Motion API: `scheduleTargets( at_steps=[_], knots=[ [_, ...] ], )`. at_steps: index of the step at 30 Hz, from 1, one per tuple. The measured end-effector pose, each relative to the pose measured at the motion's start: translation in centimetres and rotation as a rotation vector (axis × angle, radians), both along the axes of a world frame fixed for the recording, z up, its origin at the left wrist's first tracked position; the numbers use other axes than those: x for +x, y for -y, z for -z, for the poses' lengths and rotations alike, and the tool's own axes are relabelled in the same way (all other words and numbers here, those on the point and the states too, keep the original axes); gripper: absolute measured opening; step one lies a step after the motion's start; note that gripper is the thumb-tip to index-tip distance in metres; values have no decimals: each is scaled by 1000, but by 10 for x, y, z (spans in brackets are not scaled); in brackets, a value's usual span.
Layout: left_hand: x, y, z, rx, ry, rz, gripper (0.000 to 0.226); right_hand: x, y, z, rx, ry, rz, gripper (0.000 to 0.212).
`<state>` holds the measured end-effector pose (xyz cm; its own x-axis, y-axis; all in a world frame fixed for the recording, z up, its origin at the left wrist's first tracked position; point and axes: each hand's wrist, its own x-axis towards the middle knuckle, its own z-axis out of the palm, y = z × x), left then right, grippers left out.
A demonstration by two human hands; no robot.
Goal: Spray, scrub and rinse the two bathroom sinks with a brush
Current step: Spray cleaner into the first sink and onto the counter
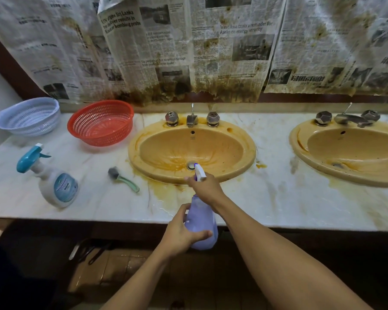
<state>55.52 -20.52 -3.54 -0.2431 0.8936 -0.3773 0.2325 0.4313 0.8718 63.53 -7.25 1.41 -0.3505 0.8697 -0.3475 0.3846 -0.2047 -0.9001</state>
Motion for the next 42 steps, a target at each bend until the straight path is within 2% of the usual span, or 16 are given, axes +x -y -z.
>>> scheduleTargets(
  at_steps=[2,7,10,15,20,22,25,27,30,32,35,37,39,42],
  knots=[
    [-5,6,-3,-23,-29,2,84,-9,2,2,-13,-19,-68,36],
    [-14,16,0,-34,-60,-60,84,-37,9,4,38,105,-55,19],
    [-20,18,3,-33,-64,-124,82,-47,13,4,45,101,-76,39],
    [-39,18,-3,-12,-30,-114,84,-59,8,2,138,90,-297,59],
    [-45,1,-6,-14,-47,-45,86,-71,-5,5,66,165,18,30],
    [-46,-10,0,-28,-69,-37,92,-72,-12,5,95,218,70,32],
    [-52,-27,1,-9,-71,42,97,-62,-24,-5,30,135,56,33],
    [-63,-36,-8,41,-49,187,97,-47,-35,-15,-42,9,35,32],
    [-88,-52,-23,85,-86,357,82,-13,-53,-33,-96,-135,48,26],
    [-108,-65,-24,111,-225,296,66,10,-70,-38,-140,-171,12,37],
    [-138,-75,-13,180,-529,42,42,40,-97,-45,-153,-96,-136,42],
    [-151,-76,-1,174,-657,-131,36,57,-117,-48,-160,-31,-223,40],
    [-151,-75,11,44,-748,-270,43,71,-138,-48,-153,39,-312,34],
    [-135,-74,29,-120,-829,-354,76,80,-162,-43,-124,170,-441,26]
  ],
)
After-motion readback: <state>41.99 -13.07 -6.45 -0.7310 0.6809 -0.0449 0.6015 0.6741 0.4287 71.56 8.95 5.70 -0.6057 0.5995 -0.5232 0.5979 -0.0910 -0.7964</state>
